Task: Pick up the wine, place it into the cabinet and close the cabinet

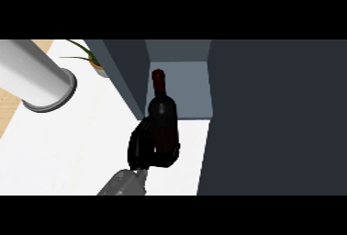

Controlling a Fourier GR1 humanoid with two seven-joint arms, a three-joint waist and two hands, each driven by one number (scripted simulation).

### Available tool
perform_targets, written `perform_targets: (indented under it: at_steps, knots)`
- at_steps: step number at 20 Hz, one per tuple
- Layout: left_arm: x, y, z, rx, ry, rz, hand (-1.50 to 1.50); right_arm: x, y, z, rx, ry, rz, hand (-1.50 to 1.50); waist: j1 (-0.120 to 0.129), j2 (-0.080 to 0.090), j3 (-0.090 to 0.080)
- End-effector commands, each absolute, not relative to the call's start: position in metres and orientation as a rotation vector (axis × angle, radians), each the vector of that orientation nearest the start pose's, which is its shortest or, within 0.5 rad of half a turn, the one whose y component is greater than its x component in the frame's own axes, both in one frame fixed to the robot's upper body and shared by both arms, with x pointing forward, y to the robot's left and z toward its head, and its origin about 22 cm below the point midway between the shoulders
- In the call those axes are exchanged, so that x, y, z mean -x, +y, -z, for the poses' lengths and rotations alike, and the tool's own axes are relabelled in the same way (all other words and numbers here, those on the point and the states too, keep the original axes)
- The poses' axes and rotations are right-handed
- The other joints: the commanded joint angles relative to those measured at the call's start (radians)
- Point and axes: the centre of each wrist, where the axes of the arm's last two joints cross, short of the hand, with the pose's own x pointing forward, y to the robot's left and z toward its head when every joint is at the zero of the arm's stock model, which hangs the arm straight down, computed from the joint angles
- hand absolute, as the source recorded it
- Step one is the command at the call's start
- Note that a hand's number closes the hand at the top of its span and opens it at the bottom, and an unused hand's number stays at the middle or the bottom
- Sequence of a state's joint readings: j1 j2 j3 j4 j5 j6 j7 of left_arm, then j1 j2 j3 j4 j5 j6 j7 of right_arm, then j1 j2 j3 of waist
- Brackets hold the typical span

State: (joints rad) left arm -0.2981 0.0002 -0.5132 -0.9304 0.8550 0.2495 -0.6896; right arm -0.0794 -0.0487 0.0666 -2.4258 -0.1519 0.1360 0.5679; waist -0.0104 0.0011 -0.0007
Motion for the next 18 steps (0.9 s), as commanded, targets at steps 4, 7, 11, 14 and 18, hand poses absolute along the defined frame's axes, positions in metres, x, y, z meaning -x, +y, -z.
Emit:
perform_targets:
  at_steps: [4,7,11,14,18]
  knots:
    - [-0.293,0.101,0.072,0.363,-1.615,-0.394,1.50,-0.151,-0.212,-0.189,-0.265,-1.929,-0.247,-1.50,0.000,0.000,0.000]
    - [-0.292,0.085,0.071,0.333,-1.613,-0.383,1.50,-0.165,-0.223,-0.187,-0.260,-1.930,-0.264,-1.50,-0.003,0.000,0.000]
    - [-0.329,0.091,0.052,0.326,-1.617,-0.397,1.50,-0.175,-0.210,-0.200,-0.281,-1.940,-0.252,-1.50,0.000,0.001,0.000]
    - [-0.331,0.084,0.049,0.324,-1.599,-0.408,1.50,-0.155,-0.231,-0.194,-0.282,-1.925,-0.274,-1.50,-0.008,0.001,0.000]
    - [-0.349,0.092,0.048,0.306,-1.618,-0.455,1.50,-0.173,-0.217,-0.191,-0.255,-1.929,-0.263,-1.50,-0.013,0.004,0.000]
